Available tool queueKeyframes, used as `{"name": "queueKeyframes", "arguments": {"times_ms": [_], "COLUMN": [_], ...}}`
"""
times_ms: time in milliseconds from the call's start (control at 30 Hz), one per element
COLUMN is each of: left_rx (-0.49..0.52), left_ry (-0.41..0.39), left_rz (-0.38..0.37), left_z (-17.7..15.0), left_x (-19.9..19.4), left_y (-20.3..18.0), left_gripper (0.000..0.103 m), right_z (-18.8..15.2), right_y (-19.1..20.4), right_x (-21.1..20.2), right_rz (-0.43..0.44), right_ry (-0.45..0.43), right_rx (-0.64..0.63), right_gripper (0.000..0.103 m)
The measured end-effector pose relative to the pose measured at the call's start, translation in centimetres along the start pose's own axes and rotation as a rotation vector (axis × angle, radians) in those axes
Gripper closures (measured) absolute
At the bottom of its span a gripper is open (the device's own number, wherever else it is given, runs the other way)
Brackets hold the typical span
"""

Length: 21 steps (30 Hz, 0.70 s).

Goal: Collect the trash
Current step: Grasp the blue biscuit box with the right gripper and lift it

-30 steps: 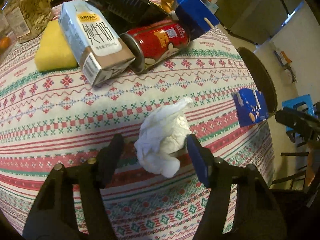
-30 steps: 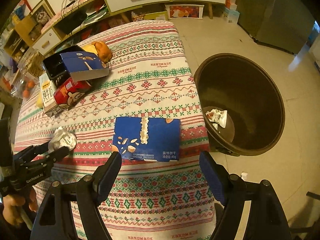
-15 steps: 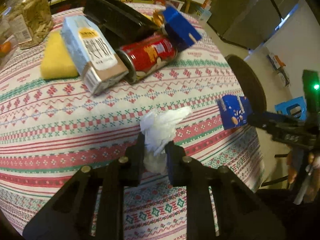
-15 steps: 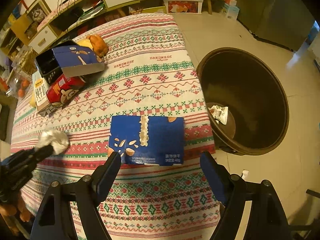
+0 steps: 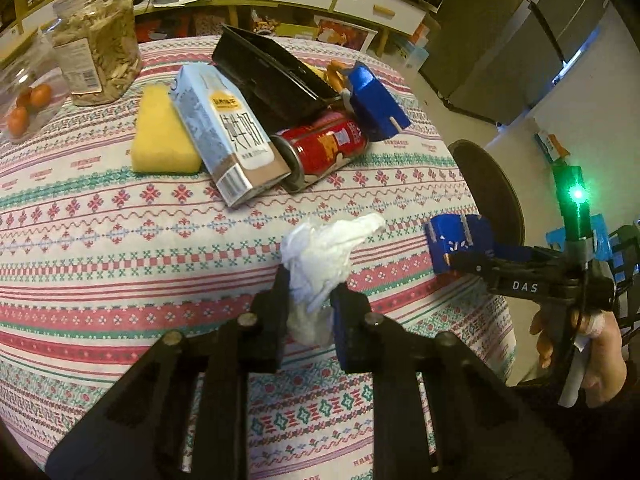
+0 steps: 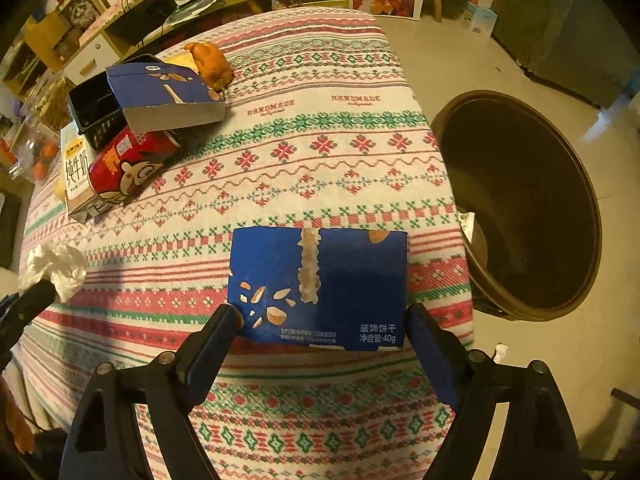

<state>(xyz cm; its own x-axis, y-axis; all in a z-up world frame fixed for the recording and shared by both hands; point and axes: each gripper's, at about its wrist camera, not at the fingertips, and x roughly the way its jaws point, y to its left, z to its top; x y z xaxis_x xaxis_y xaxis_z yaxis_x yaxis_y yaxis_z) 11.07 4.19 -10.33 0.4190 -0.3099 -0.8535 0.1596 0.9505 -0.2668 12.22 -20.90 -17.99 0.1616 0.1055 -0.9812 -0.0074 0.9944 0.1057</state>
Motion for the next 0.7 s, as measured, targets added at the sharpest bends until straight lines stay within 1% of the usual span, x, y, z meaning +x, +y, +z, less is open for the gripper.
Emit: {"name": "queueKeyframes", "arguments": {"times_ms": [233,433,533,567,600,633,700], "left_rx": [-0.009,-0.011,-0.011,-0.011,-0.012,-0.012,-0.015], "left_ry": [0.0,0.002,0.003,0.002,0.002,0.002,0.003], "left_rz": [-0.004,-0.002,-0.002,-0.003,-0.002,-0.002,0.001], "left_z": [-0.2,-0.1,-0.1,-0.1,-0.1,-0.1,-0.1], "left_x": [-0.6,-0.6,-0.6,-0.6,-0.6,-0.6,-0.5], "left_y": [0.5,0.6,0.6,0.6,0.6,0.6,0.6], "left_gripper": [0.083,0.083,0.083,0.083,0.083,0.083,0.083], "right_z": [0.1,0.2,0.3,0.5,0.7,0.8,1.0], "right_y": [1.7,1.9,1.6,1.6,1.7,1.6,1.4], "right_x": [0.4,0.8,0.8,0.8,0.7,0.6,0.4], "right_rz": [0.015,0.051,0.065,0.073,0.086,0.102,0.133], "right_ry": [0.007,0.008,0.001,-0.004,-0.011,-0.016,-0.013], "right_rx": [-0.049,-0.05,-0.034,-0.033,-0.033,-0.032,-0.024], "right_gripper": [0.016,0.016,0.02,0.027,0.037,0.043,0.061]}}
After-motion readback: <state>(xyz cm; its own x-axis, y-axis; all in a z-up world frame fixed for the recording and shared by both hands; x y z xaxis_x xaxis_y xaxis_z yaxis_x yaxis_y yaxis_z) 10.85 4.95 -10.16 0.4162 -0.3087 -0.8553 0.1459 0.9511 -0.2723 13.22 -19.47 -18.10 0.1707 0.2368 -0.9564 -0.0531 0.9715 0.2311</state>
